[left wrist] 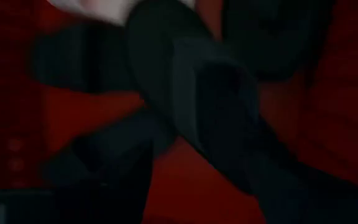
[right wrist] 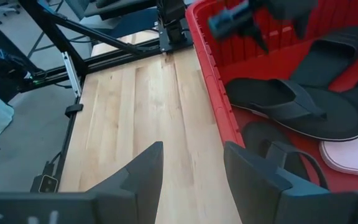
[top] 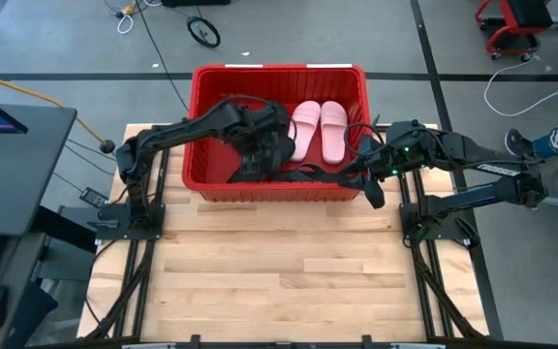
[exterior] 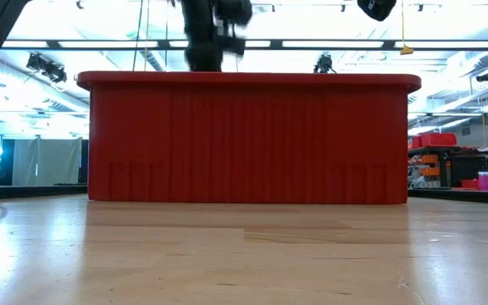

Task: Pick and place slides into bin
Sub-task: Return to Home Position

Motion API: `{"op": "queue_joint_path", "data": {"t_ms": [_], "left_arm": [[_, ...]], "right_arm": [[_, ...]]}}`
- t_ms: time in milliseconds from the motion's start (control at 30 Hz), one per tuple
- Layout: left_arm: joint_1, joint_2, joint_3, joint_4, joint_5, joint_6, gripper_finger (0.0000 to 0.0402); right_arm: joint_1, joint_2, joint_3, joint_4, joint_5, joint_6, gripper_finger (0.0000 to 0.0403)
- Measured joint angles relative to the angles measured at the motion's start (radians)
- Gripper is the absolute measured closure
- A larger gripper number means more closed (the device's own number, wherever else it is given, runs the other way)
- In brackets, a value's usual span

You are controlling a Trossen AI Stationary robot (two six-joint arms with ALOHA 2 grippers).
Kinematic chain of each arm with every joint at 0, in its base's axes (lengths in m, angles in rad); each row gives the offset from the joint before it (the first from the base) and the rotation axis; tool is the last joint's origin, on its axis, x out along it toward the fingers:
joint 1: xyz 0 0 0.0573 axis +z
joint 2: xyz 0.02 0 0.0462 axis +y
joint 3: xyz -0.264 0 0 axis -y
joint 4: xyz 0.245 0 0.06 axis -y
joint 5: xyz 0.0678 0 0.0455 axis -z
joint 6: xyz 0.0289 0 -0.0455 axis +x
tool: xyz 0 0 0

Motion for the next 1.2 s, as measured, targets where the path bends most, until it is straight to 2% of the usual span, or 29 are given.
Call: {"op": "queue_joint_path", "data": {"t_ms": [300, 333, 400, 467, 633, 733, 933, 1033, 1200], "left_arm": [[-0.052, -0.002, 0.487, -0.089, -0.005, -0.159, 0.0166], [-0.059, -0.015, 0.499, -0.066, -0.006, -0.178, 0.0167], [-0.069, -0.097, 0.426, 0.018, -0.009, -0.229, 0.0169], [-0.079, -0.158, 0.387, 0.018, -0.008, -0.297, 0.017], [-0.104, -0.259, 0.358, -0.204, 0.009, -0.552, 0.0169], [-0.149, -0.295, 0.357, -0.346, 0.01, -0.62, 0.0172], [-0.301, -0.402, 0.265, -0.221, 0.009, -0.646, 0.0177], [-0.395, -0.467, 0.175, -0.201, -0.056, -0.723, 0.0177], [-0.555, -0.624, -0.057, -0.207, -0.259, -0.924, 0.0179]], "right_arm": [[0.0, -0.081, 0.0, -0.03, -0.008, 0.083, 0.0227], [0.0, -0.1, 0.0, -0.035, -0.008, 0.085, 0.0227], [-0.001, -0.146, 0.0, -0.052, -0.008, 0.086, 0.0227], [0.0, -0.194, 0.0, -0.07, -0.008, 0.09, 0.0227], [0.0, -0.318, 0.0, -0.133, -0.005, 0.109, 0.0227], [0.0, -0.376, 0.001, -0.166, -0.003, 0.092, 0.0227], [0.0, -0.457, 0.0, -0.175, 0.047, 0.057, 0.0227], [0.0, -0.501, -0.029, -0.17, 0.058, 0.051, 0.0227], [0.0, -0.606, -0.171, -0.114, 0.059, 0.064, 0.0227]]}}
